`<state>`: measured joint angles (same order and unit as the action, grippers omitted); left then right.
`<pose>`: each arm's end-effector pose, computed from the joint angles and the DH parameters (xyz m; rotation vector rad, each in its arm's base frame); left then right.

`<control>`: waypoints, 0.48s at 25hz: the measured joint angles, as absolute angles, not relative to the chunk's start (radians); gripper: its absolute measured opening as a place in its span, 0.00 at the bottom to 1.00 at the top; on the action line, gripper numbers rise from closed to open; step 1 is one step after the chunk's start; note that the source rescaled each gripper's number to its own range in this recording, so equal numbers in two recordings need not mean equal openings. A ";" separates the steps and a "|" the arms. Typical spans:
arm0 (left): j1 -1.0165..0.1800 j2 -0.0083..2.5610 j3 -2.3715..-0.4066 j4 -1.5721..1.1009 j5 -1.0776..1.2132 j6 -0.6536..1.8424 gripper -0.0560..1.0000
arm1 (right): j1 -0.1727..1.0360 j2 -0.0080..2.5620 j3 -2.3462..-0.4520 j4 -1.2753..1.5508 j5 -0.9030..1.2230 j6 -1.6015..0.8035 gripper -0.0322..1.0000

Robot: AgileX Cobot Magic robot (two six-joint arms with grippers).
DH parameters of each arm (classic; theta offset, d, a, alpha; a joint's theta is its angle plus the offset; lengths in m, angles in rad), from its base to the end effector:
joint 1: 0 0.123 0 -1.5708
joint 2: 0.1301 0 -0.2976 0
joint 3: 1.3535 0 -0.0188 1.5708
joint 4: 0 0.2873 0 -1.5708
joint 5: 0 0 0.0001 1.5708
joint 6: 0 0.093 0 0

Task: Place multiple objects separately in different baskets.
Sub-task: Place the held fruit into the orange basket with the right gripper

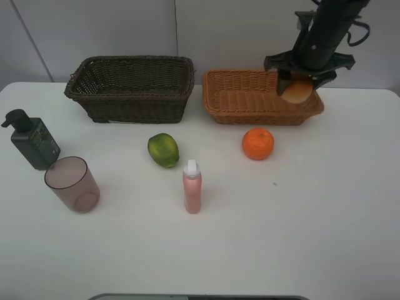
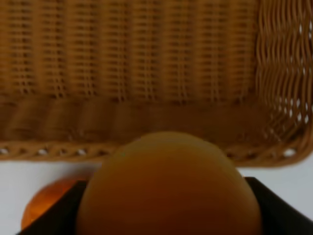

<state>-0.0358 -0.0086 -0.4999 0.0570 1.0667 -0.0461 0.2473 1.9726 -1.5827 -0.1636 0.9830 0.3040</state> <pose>0.0148 0.0041 0.2936 -0.0136 2.0405 0.0169 0.4463 0.0997 0.2235 -0.0206 2.8261 -0.0928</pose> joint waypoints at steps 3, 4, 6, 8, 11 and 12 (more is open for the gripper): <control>-0.036 -0.009 -0.500 0.057 1.067 -0.046 0.98 | 0.247 2.062 -1.691 -0.164 0.986 0.300 0.45; -0.036 -0.009 -0.500 0.057 1.067 -0.046 0.98 | 0.247 2.086 -1.718 -0.164 0.987 0.299 0.45; -0.036 -0.009 -0.500 0.057 1.067 -0.046 0.98 | 0.247 2.137 -1.775 -0.164 0.983 0.299 0.45; -0.036 -0.009 -0.500 0.057 1.067 -0.046 0.98 | 0.247 2.180 -1.816 -0.164 0.972 0.299 0.45; -0.036 -0.009 -0.500 0.057 1.067 -0.046 0.98 | 0.247 2.232 -1.848 -0.164 0.937 0.298 0.45; -0.036 -0.009 -0.500 0.057 1.067 -0.046 0.98 | 0.247 2.249 -1.852 -0.165 0.922 0.298 0.45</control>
